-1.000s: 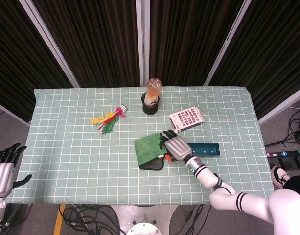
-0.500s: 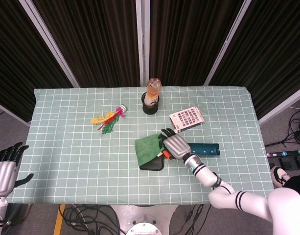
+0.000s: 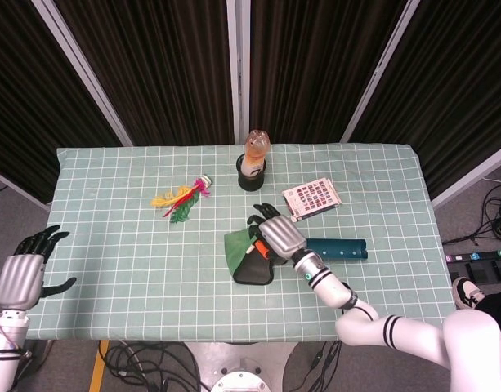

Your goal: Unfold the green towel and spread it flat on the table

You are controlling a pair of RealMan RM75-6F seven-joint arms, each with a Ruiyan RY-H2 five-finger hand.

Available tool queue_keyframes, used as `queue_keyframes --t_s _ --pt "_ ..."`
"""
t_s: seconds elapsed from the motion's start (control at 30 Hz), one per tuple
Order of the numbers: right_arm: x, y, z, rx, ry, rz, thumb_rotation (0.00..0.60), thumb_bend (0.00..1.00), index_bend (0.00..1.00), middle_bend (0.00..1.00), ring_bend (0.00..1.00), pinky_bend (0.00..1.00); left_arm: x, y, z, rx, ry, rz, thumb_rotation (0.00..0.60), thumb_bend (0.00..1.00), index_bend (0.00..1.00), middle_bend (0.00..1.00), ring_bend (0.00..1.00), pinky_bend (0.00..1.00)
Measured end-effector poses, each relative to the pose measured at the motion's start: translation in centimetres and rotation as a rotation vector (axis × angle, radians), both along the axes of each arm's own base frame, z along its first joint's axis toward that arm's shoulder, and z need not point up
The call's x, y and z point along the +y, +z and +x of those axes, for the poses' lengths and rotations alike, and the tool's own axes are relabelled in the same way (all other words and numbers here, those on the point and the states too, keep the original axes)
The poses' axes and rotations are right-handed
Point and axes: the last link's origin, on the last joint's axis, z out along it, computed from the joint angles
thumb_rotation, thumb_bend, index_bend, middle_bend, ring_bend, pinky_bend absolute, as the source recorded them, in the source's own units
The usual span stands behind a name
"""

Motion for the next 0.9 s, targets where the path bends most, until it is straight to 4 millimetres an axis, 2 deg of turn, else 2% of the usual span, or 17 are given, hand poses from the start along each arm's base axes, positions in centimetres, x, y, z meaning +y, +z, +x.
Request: queue_keyframes --t_s 0.2,0.43,0.73,0.83,0.9 --pt "-0.6 0.5 2.6 -0.062 -0.019 -0.043 0.600 0.47 0.69 0.24 0.05 0.01 3.1 -1.9 1.4 -0.181 -0.024 -0.026 0.600 0.09 0.35 0.27 0.20 0.21" --pt "-1.7 1.4 5.5 -0.056 -0.014 -0.117 0.600 0.47 0.68 0.22 0.05 0.00 6.6 -4.6 4.4 -0.423 -0.045 -0.067 0.600 0.08 0.38 0.29 0.20 0.22" --pt "-3.0 2.6 9.0 -0.002 -0.013 -0.236 0.600 0.48 0.67 0.19 0.03 0.00 9.6 -7.9 8.1 -0.549 -0.006 -0.225 0.600 0.06 0.38 0.29 0.20 0.23" --pt "-3.2 2.7 10.2 0.007 -0.025 -0.261 0.600 0.48 0.67 0.19 0.02 0.00 10.3 -8.6 9.1 -0.539 -0.004 -0.255 0.599 0.05 0.37 0.28 0.20 0.23" --pt "-3.4 2.8 10.8 0.014 -0.029 -0.279 0.600 0.48 0.67 0.19 0.02 0.00 10.6 -8.9 9.6 -0.521 -0.005 -0.266 0.572 0.04 0.35 0.28 0.20 0.23"
